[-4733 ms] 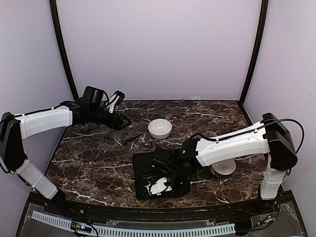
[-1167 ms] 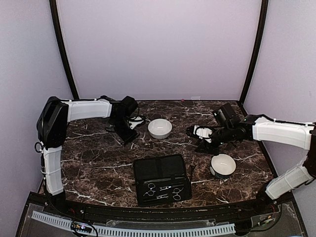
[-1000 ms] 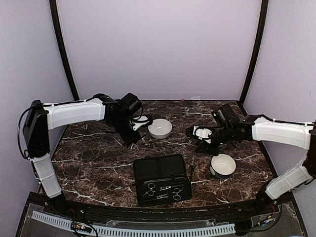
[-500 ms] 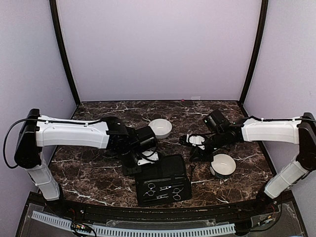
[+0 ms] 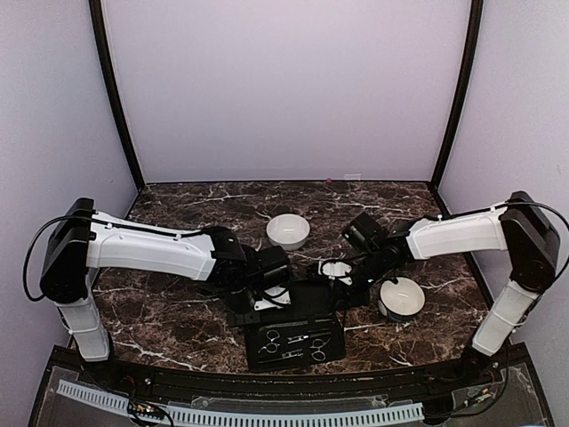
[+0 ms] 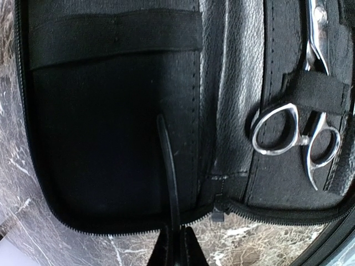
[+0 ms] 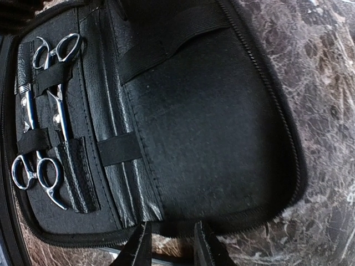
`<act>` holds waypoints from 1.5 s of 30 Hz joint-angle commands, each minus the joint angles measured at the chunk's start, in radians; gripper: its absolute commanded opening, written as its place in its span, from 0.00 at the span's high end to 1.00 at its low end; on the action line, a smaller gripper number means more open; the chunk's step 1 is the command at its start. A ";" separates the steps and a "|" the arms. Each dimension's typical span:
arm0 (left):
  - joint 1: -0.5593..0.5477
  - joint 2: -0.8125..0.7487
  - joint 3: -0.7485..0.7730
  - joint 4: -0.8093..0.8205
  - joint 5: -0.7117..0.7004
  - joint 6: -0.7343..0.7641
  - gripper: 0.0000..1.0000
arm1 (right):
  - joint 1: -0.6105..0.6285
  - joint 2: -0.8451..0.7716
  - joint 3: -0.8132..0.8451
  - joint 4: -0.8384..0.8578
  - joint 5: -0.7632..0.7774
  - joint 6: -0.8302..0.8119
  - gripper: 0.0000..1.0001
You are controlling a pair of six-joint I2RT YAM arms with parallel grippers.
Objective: Sort the hair-cutting tools
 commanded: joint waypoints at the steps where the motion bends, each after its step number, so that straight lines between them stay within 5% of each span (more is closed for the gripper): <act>1: -0.005 0.017 -0.009 0.051 0.018 0.021 1.00 | 0.023 0.041 0.040 0.003 0.016 0.022 0.74; 40: -0.005 0.179 0.097 0.297 0.152 0.172 1.00 | 0.029 0.093 0.052 -0.019 0.059 0.014 0.74; 45: -0.004 0.127 0.104 0.280 0.139 0.145 0.89 | 0.030 0.090 0.049 -0.019 0.070 0.010 0.74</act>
